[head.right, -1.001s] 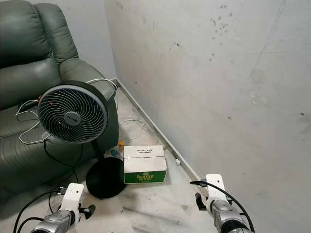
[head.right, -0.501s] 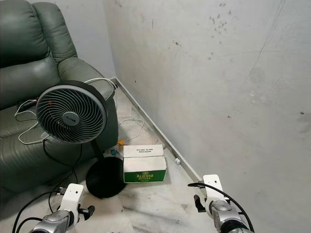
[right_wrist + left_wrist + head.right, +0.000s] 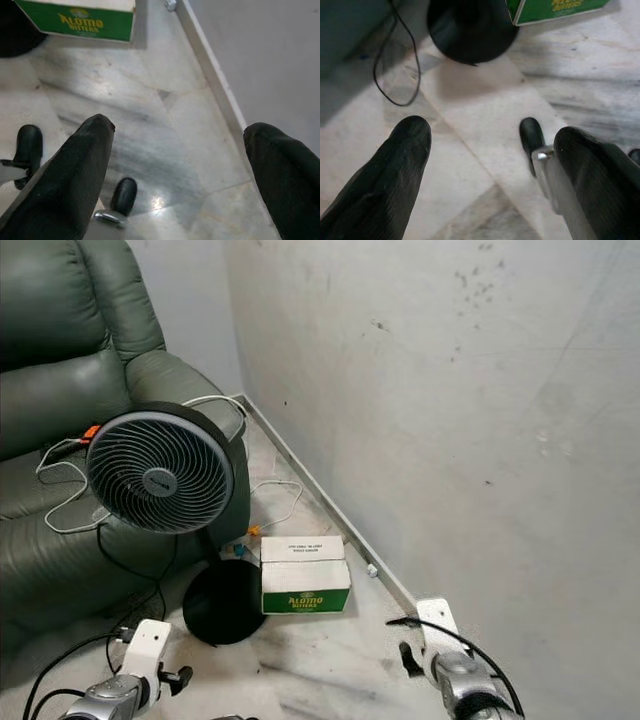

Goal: Hang keys on a hook

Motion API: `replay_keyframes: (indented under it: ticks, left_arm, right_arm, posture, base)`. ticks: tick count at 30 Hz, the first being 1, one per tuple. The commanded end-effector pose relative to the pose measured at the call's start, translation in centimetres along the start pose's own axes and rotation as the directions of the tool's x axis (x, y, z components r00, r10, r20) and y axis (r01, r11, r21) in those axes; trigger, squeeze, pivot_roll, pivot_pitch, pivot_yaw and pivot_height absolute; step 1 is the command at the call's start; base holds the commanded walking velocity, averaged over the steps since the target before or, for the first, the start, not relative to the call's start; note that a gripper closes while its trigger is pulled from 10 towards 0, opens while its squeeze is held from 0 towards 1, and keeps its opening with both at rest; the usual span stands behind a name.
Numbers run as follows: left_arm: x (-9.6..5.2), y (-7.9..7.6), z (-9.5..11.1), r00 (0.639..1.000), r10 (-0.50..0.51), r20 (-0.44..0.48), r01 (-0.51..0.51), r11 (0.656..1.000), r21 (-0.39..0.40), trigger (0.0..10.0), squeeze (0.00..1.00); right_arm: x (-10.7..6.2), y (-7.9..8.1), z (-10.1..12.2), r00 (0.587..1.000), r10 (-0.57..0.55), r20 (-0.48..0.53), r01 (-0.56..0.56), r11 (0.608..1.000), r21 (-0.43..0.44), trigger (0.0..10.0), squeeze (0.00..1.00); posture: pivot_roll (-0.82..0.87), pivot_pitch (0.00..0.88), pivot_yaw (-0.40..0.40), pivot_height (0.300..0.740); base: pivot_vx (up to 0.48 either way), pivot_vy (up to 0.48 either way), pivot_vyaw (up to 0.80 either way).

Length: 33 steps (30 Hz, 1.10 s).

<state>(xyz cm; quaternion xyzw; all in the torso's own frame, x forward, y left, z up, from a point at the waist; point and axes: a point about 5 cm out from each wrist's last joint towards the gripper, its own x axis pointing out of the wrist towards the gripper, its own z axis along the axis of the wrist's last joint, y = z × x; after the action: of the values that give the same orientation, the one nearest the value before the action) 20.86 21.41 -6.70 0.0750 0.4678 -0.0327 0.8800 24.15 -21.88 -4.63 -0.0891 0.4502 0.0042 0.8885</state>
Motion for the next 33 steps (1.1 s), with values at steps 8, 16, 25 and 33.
replay_keyframes:
  ticks: [8, 16, 25, 33]
  left_arm:
    - [-0.01, -0.08, -0.3, 1.0, -0.007, -0.016, 0.007, 1.0, 0.004, 10.0, 0.0]
    - [-0.01, -0.05, -0.23, 1.0, -0.009, -0.016, 0.009, 1.0, 0.01, 10.0, 0.0]
    - [-0.02, 0.02, -0.22, 1.0, -0.008, -0.017, 0.008, 1.0, 0.012, 10.0, 0.0]
    - [-0.03, 0.09, -0.23, 1.0, -0.006, -0.019, 0.006, 1.0, 0.016, 10.0, 0.0]
  right_arm:
    - [-0.08, -0.38, -0.65, 1.0, -0.005, -0.024, 0.005, 1.0, -0.012, 10.0, 0.0]
    - [-0.07, -0.34, -0.58, 1.0, -0.005, -0.022, 0.005, 1.0, -0.016, 10.0, 0.0]
    - [-0.06, -0.28, -0.51, 1.0, -0.003, -0.02, 0.003, 1.0, -0.025, 10.0, 0.0]
    - [-0.05, -0.22, -0.48, 1.0, -0.001, -0.02, 0.0, 1.0, -0.03, 10.0, 0.0]
  posture:
    - [-0.02, 0.054, 0.012, 0.74]
    - [-0.02, 0.052, 0.014, 0.74]
    - [-0.02, 0.054, 0.017, 0.74]
    - [-0.02, 0.055, 0.018, 0.74]
  base:
    - [0.0, 0.301, 0.0]
    - [0.0, 0.329, 0.0]
    - [0.0, 0.334, 0.0]
    - [0.0, 0.0, 0.0]
